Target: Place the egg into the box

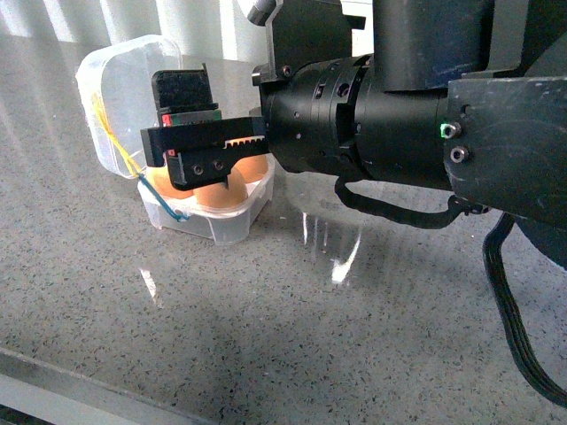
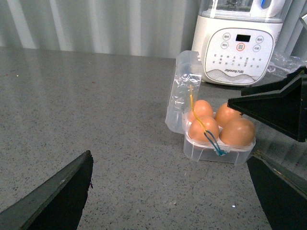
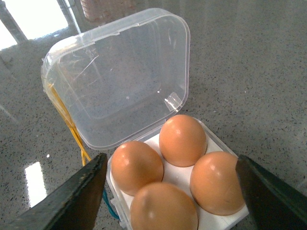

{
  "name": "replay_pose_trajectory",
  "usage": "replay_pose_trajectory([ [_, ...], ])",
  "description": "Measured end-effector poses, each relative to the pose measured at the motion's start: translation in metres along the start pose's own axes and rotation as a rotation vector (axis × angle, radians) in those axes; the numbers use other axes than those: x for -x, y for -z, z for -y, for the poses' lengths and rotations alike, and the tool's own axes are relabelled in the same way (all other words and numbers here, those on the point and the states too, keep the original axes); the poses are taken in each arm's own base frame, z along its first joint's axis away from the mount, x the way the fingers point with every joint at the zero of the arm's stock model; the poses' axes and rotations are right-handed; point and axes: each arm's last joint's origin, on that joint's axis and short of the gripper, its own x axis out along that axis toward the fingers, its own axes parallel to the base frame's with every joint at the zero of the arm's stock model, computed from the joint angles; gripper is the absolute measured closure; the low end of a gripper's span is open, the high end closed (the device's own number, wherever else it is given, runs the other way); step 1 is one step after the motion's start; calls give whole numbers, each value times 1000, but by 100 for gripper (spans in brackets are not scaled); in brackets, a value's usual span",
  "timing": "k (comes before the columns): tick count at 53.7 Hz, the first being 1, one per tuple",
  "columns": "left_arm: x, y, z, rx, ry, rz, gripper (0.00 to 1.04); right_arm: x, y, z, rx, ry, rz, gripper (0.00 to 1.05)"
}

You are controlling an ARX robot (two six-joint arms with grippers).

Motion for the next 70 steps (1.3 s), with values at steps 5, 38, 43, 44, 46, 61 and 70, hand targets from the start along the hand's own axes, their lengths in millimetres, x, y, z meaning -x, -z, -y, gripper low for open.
replay_pose_trajectory([
  [5,0,0,0,0,0,0,7,2,1,1,-2,5,1,9],
  [38,0,0,0,0,0,0,7,83,-34,71,-57,618,101,7],
  [43,0,0,0,0,0,0,7,112,-38,83,-97,759,121,7],
  [44,0,0,0,0,0,0,7,120,-40,84,-110,781,135,7],
  [46,0,0,0,0,0,0,7,134,-43,85,-122,824,153,7],
  [61,0,0,0,0,-2,0,7,229,-36,53,-23,979,311,32],
  [70,0,0,0,0,0,1,7,279,11,24,-11,1009,305,65],
])
